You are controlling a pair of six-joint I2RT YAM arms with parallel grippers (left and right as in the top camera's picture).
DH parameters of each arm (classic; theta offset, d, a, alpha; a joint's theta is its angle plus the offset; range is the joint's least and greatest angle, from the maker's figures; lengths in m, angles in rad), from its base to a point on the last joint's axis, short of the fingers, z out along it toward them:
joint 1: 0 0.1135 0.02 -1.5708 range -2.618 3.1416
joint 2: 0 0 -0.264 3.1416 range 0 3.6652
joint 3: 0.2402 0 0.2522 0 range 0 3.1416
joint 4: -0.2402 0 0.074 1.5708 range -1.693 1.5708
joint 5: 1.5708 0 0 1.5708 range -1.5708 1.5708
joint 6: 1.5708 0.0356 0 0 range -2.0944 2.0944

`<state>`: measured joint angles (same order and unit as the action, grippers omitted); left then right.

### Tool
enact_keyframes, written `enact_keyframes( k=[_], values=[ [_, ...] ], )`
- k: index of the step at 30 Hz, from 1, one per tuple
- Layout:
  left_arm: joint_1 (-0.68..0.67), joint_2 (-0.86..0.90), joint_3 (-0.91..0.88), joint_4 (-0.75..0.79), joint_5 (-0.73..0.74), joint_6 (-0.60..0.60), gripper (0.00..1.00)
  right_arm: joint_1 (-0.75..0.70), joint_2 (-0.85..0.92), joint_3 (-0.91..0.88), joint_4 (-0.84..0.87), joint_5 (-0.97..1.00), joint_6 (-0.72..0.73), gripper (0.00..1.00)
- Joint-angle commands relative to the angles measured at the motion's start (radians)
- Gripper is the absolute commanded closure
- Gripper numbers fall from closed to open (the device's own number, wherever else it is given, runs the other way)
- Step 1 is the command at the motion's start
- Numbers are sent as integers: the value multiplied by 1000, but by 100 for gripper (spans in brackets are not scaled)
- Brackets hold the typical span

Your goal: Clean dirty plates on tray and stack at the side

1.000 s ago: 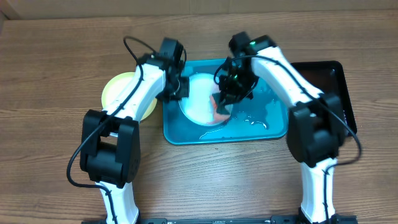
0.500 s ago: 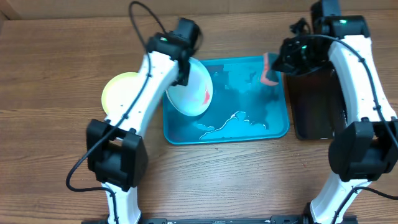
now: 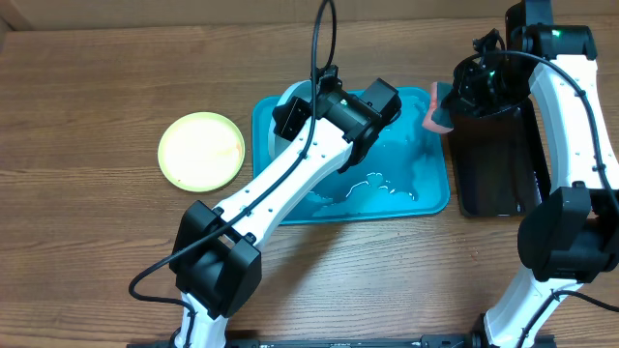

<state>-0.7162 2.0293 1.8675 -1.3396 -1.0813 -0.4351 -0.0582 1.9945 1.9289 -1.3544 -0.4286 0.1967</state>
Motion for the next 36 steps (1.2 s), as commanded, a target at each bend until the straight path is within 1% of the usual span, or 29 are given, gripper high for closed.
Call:
enact_keyframes(
  k=[1, 4, 7, 26, 27, 29, 32, 34, 36],
  values=[
    [-2, 3, 26, 0, -167, -61, 96, 2, -1, 6, 2, 10, -12, 96],
    [-2, 3, 26, 0, -233, -60, 96, 2, -1, 6, 2, 22, -11, 96],
    [-5, 3, 26, 0, -257, -60, 96, 2, -1, 6, 2, 36, -12, 96],
    [-19, 3, 26, -3, -240, -64, 96, 2, -1, 6, 2, 36, -12, 96],
    [-19, 3, 27, -6, -220, -73, 96, 2, -1, 6, 2, 36, -12, 96],
    [-19, -1, 33, -37, -132, -135, 96, 2, -1, 6, 2, 36, -12, 96],
    [8, -27, 44, -108, 66, -252, 96, 2, -1, 6, 1, 36, -12, 96],
    [40, -53, 44, -141, 171, -299, 96, 2, -1, 6, 2, 36, -12, 96],
    [78, -85, 44, -157, 259, -317, 96, 2, -1, 6, 2, 36, -16, 96]
  ],
)
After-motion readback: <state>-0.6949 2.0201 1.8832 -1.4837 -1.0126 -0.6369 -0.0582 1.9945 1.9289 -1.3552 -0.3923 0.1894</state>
